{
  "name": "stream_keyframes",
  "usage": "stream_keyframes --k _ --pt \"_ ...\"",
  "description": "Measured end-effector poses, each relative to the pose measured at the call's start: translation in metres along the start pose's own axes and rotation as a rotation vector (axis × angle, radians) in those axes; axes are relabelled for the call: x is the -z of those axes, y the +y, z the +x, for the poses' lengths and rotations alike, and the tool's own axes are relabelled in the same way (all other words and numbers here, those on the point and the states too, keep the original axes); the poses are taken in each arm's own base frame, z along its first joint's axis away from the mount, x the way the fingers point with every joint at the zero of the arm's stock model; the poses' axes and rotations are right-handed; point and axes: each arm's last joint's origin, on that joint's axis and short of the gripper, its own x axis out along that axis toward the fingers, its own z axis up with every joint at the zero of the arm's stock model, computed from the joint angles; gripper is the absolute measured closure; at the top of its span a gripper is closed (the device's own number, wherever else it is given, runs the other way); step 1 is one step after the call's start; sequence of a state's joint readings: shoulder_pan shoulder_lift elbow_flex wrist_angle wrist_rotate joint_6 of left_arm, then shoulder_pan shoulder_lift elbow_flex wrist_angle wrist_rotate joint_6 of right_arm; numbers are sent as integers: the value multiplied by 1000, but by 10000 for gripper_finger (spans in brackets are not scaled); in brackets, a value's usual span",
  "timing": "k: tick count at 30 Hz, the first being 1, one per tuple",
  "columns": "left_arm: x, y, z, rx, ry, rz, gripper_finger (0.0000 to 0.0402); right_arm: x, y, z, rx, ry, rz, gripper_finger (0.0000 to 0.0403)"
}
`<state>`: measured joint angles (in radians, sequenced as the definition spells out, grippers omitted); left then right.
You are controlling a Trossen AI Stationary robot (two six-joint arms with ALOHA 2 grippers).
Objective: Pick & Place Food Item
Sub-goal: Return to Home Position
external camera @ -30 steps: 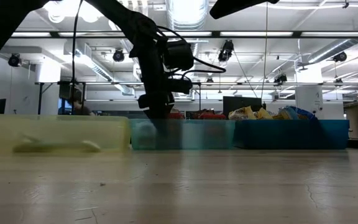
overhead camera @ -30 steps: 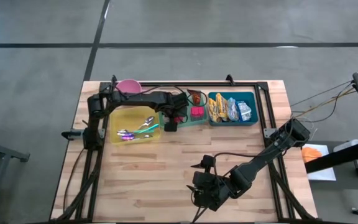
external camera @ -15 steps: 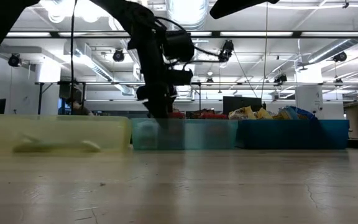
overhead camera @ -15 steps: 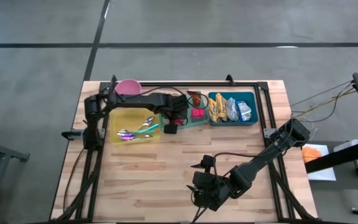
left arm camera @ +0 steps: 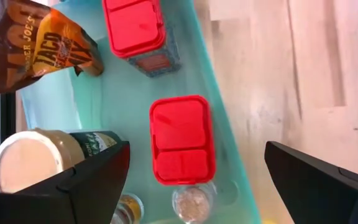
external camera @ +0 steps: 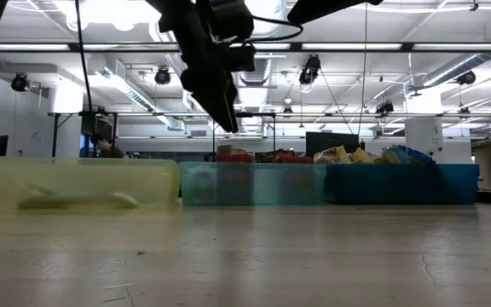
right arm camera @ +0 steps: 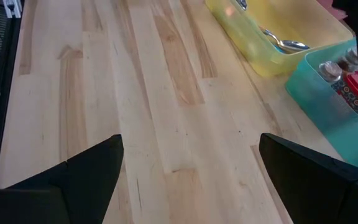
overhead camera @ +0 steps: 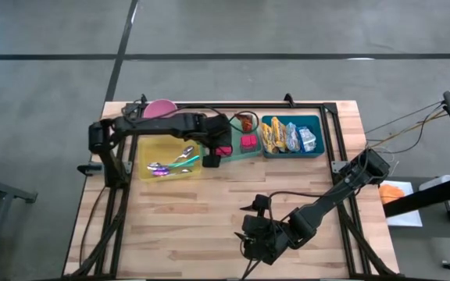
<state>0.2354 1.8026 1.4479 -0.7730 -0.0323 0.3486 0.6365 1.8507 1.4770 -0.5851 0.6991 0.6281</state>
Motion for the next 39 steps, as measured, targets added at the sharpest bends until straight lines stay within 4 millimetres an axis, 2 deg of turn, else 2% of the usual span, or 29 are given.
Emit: stream_keyframes --k 11,16,21,27,31,34,36,39 --pt "7 -6 -37 36 -14 -54 21 0 0 0 -3 -4 4 31" --pt "9 -11 -55 136 -76 -81 21 -1 1 0 -5 -7 8 31" --pt "16 -16 -83 250 -131 -85 21 -2 1 1 -1 -17 -45 31" --pt "36 -24 -114 281 -232 -165 21 -2 1 1 -2 -20 -29 31" --pt "54 -30 -126 265 -316 -222 21 -5 1 -1 -11 -40 -24 31" --pt "69 -34 -133 262 -344 -247 21 -12 -5 -12 8 -73 -11 31" --pt "81 -39 -135 278 -342 -339 21 -18 -13 -26 5 -108 8 31" --pt "94 -49 -134 311 -422 -324 21 -22 -28 -49 -10 -169 55 31"
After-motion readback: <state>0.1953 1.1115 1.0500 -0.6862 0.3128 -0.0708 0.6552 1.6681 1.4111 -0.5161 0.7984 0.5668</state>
